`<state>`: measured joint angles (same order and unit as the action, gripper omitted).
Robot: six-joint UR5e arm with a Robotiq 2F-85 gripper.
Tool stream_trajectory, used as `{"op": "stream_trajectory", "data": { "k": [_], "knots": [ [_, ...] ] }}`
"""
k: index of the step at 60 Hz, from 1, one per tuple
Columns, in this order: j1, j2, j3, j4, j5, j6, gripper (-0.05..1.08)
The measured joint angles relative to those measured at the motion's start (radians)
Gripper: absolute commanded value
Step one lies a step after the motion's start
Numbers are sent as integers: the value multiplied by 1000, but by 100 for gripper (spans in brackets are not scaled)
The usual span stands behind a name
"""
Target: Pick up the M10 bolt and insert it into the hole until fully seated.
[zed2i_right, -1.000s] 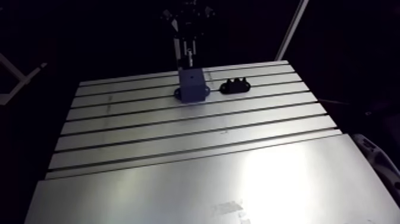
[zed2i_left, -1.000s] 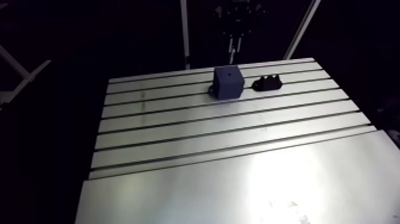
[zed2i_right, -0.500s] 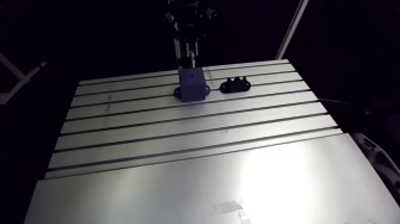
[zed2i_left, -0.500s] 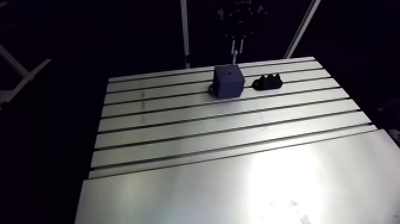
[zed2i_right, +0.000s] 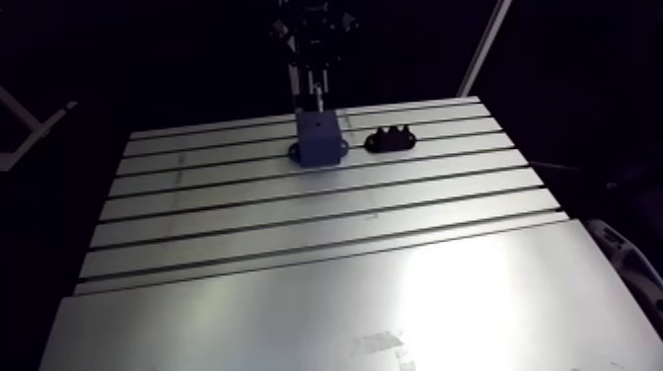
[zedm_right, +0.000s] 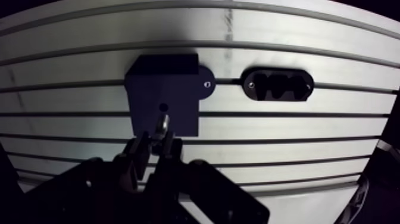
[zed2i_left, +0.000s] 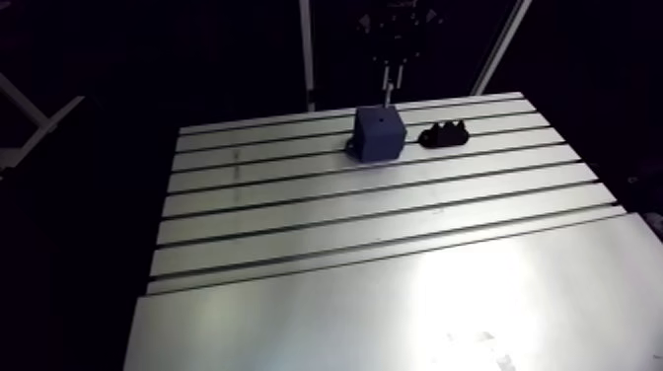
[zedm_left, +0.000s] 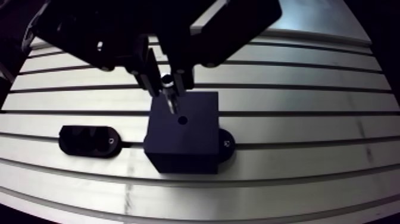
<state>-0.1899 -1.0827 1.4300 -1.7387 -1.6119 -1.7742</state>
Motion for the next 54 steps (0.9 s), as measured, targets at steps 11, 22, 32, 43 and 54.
{"op": "stream_trajectory", "data": {
  "k": [11,22,32,43,54],
  "knots": [
    [0,1,1,0,2,0,108],
    [0,2,4,0,2,0,108],
    [0,3,7,-1,2,1,108],
    [0,3,13,-2,3,1,108],
    [0,4,18,-2,3,2,108]
  ]
}}
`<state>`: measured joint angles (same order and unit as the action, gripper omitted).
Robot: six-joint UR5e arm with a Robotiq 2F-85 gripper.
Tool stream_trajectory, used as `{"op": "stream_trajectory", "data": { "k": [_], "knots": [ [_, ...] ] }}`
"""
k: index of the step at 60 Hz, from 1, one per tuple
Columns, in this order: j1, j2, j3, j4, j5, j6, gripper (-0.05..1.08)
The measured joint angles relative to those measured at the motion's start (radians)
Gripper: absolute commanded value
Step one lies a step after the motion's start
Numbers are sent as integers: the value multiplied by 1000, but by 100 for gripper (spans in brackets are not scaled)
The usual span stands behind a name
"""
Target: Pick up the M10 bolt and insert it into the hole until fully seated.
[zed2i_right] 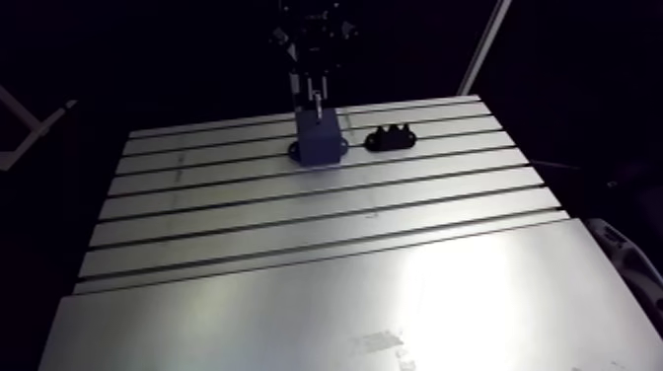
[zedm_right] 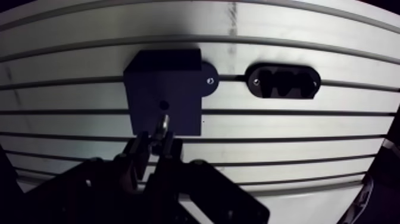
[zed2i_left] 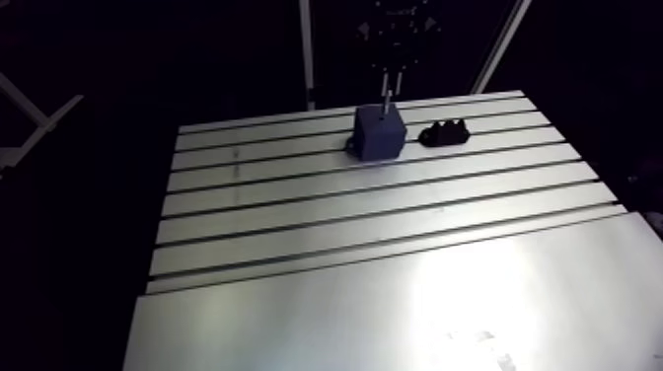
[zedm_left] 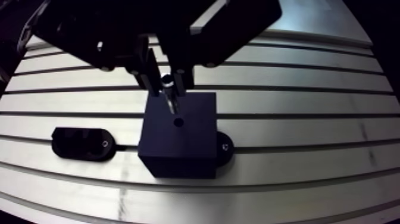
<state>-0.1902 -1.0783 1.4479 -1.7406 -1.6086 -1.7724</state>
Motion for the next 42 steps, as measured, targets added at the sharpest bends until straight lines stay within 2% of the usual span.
{"op": "stream_trajectory", "data": {
  "k": [42],
  "knots": [
    [0,16,2,-39,0,-2,107]
  ]
}}
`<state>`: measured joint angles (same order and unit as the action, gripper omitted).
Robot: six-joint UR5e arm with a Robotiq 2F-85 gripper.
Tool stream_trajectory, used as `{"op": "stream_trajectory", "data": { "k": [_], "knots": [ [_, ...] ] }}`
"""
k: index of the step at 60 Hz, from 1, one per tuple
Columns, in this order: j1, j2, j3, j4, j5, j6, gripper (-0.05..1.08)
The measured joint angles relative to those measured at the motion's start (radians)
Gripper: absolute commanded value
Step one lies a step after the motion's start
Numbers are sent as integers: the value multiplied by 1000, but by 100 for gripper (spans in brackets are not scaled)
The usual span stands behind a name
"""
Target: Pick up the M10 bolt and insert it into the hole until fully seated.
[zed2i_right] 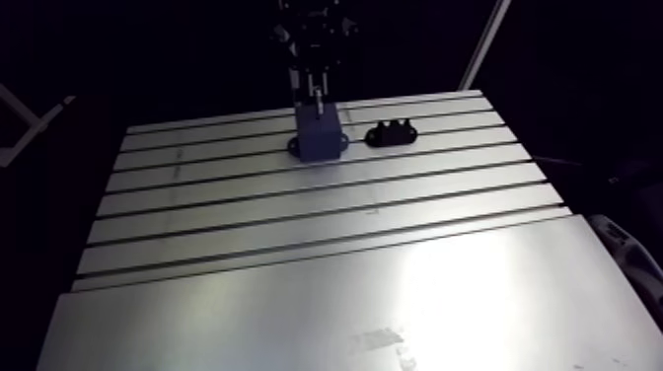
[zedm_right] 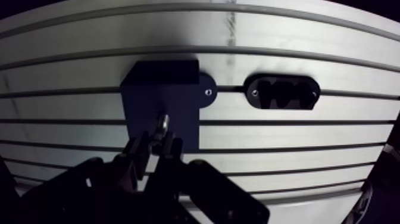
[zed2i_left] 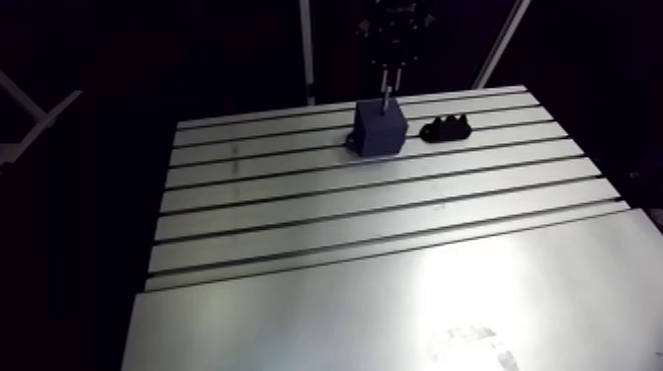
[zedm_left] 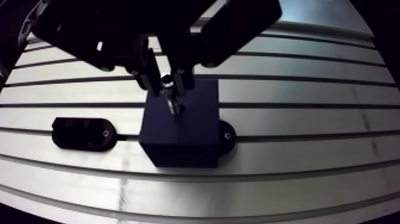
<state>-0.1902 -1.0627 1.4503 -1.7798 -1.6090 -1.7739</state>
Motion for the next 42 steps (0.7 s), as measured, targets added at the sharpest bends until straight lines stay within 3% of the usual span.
{"op": "stream_trajectory", "data": {
  "k": [42],
  "knots": [
    [0,1,1,4,0,-1,108]
  ]
}}
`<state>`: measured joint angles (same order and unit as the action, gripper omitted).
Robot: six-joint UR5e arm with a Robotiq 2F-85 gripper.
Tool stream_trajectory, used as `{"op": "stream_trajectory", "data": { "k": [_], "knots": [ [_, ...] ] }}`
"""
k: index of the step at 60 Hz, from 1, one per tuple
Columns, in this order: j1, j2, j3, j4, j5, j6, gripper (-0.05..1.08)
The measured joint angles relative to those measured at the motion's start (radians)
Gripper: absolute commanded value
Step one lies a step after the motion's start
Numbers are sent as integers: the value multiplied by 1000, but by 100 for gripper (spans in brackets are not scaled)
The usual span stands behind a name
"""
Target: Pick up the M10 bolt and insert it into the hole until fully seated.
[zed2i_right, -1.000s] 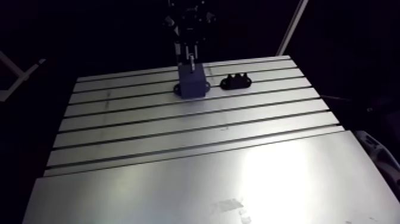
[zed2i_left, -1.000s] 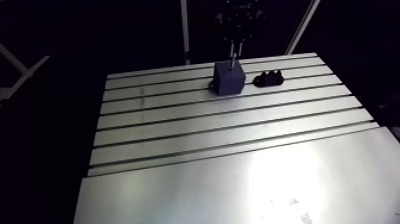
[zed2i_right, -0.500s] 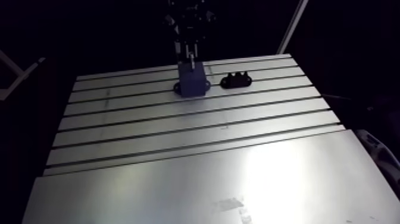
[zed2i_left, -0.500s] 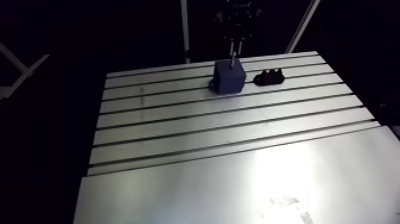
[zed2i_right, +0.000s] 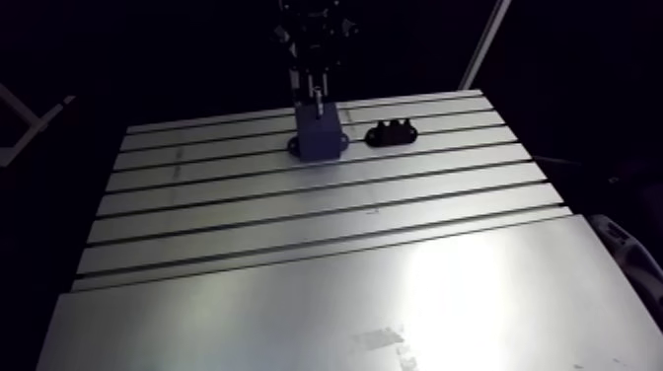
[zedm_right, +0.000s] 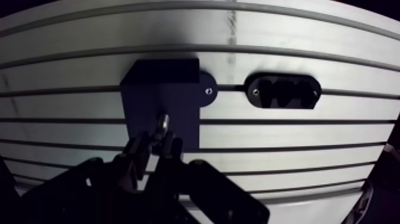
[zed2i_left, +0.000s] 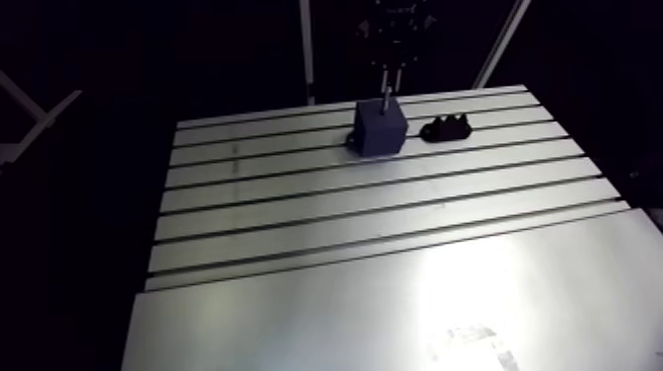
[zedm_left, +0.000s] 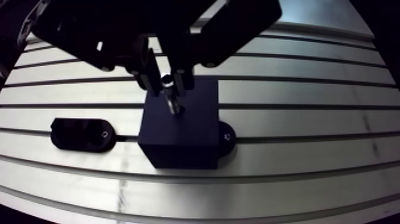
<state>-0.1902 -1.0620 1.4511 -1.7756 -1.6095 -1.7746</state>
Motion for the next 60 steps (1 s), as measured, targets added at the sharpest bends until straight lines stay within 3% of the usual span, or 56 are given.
{"op": "stream_trajectory", "data": {
  "k": [60],
  "knots": [
    [1,-4,8,2,1,1,108]
  ]
}}
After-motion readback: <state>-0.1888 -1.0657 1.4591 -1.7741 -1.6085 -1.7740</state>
